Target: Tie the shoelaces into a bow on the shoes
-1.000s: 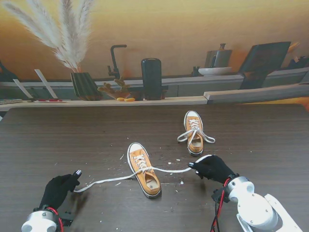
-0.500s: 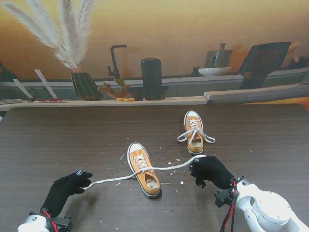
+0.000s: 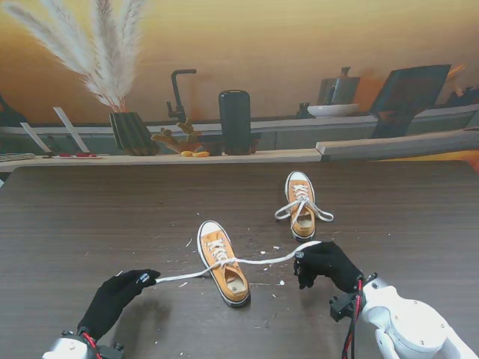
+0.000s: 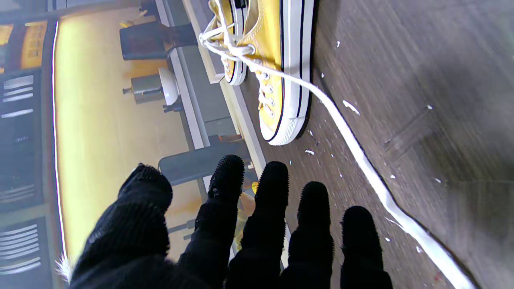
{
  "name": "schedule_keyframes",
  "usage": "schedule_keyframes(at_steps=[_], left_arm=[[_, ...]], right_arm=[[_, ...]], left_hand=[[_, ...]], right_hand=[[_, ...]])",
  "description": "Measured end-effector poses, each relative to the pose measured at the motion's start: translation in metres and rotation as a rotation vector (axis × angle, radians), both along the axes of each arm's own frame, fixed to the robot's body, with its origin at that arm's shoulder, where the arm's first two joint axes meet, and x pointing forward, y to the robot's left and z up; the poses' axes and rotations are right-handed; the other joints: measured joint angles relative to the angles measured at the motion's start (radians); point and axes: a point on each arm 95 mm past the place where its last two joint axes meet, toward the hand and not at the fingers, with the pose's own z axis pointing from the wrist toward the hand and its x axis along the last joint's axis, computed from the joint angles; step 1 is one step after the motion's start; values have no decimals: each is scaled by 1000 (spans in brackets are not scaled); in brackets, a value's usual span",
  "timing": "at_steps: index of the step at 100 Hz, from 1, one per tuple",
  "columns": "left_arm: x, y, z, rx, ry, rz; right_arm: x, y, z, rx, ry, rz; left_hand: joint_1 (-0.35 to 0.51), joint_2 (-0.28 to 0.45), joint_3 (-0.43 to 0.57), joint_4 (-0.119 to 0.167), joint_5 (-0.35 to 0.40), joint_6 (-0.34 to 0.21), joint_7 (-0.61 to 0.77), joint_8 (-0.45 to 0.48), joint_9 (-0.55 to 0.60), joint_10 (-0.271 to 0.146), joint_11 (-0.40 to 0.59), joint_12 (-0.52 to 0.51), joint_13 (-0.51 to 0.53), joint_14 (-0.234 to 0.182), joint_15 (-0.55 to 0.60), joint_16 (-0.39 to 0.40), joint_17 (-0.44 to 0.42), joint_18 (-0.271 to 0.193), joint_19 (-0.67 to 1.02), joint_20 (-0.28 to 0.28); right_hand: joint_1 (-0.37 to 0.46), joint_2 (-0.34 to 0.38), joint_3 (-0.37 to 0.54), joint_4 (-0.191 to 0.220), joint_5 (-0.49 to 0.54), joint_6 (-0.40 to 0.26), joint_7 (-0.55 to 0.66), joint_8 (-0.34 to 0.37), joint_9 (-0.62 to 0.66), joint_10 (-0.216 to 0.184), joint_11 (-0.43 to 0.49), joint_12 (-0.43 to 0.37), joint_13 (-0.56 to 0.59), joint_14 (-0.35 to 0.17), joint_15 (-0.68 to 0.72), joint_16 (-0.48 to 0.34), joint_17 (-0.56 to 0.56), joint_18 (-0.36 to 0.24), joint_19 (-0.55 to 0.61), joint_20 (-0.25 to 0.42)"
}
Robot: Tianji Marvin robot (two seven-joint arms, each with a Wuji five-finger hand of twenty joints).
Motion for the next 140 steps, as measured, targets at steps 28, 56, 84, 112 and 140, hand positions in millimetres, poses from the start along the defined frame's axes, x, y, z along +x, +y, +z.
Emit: schedule_keyframes(at_steps=[28,56,84,112,140], left_arm=[[-3,-13,1,-24,-5,-13],[-4,-19,-1,-25,5,-17],[-5,-25,-3,-43,17,-42],[-5,-29,-3,16,-10,-72],[-5,-26,-3,282,-160,-81]], right_arm=[[-3,5,3,79,38,-6],[-6,11,4,246,150,93],[-13,0,8,257,275,262],[-19,-14,5,79,203,223],[-16,1,10,-289,-183,11]], left_hand=[[0,0,0,0,49,-24,28,11,1,0,0,-12,0,0,-6,0,0,0,-11,0],[0,0,0,0,75,-24,30,12,11,0,-1,-17,0,0,-13,0,0,0,-11,0],[0,0,0,0,75,-24,21,12,11,0,-11,-28,0,0,-15,-1,0,0,-23,0],[0,7,0,0,71,-24,-5,11,11,0,-22,-30,0,0,-30,-7,-1,0,-41,0],[-1,11,0,0,0,-23,-41,10,-57,-36,-74,-79,-21,-19,-144,-80,-1,-7,-254,-57]], right_hand=[[-133,130,19,14,86,136,295,130,124,40,-148,-140,-11,37,-70,0,-57,35,-57,0],[-171,463,-258,73,-67,124,-247,-106,153,127,-391,-251,-86,131,-246,-43,-179,107,-166,-5],[-148,468,-345,73,13,143,-97,37,222,137,-219,-122,-33,129,-164,-2,-127,122,-107,-26],[-128,426,-344,73,3,137,-167,79,178,135,-236,-99,-75,128,-169,-2,-172,105,-107,-24],[-120,273,-182,73,-162,75,-343,77,19,110,-240,-113,-174,93,-220,-27,-245,33,-160,-25]])
